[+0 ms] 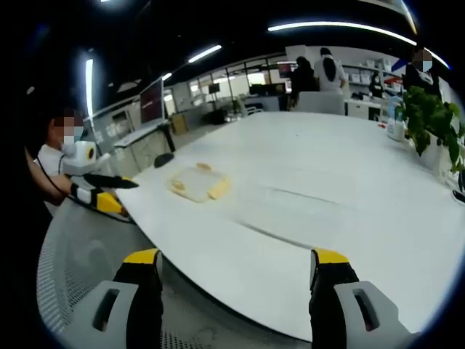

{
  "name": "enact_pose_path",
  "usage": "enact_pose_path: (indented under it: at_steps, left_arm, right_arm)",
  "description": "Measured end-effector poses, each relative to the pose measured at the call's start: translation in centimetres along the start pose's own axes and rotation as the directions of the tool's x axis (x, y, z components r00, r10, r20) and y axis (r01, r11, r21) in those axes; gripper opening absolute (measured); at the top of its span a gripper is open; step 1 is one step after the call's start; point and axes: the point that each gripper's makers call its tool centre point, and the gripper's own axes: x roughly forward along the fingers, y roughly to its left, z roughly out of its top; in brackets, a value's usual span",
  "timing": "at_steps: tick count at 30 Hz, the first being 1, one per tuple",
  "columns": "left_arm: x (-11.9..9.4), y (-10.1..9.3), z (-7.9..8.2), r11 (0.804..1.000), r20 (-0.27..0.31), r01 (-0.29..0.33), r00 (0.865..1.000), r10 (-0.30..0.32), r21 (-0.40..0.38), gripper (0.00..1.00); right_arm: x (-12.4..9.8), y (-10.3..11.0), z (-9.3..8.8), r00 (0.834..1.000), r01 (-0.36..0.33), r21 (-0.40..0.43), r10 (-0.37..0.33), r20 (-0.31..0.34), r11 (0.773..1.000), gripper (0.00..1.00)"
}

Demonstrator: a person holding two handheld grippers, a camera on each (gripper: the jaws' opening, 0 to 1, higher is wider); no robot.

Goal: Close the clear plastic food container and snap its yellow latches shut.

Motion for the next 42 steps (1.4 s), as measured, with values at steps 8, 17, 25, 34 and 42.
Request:
enact_pose_path:
  at_steps: [8,17,25,34,42]
  left_arm:
    - [0.0,0.0,0.0,1.0,-0.003,0.001,1.0,-0.001,0.001,0.94]
    - [-0.1,0.4,0.1,1.0,0.003,-0.021,1.0,0.022,-0.012,0.93]
    - [-0.1,0.4,0.2,1.0,0.004,-0.018,1.0,0.018,-0.013,0.94]
    - [-0.1,0.5,0.6,0.998,0.0,-0.027,1.0,0.027,-0.059,0.95]
    - [0.0,0.7,0.4,0.997,-0.008,-0.035,0.999,0.035,-0.071,0.94]
  right_arm:
    - [0.0,0.1,0.4,1.0,-0.003,0.001,0.003,0.015,1.0,0.82]
    - [0.1,0.3,0.7,0.999,-0.022,0.0,0.022,0.023,1.0,0.82]
    - [0.0,0.6,0.8,0.999,-0.041,-0.007,0.041,0.021,0.999,0.78]
    - [-0.1,0.3,1.7,0.996,-0.072,-0.019,0.073,0.055,0.997,0.78]
    - [0.3,0.7,2.4,0.992,-0.1,-0.034,0.102,0.068,0.994,0.77]
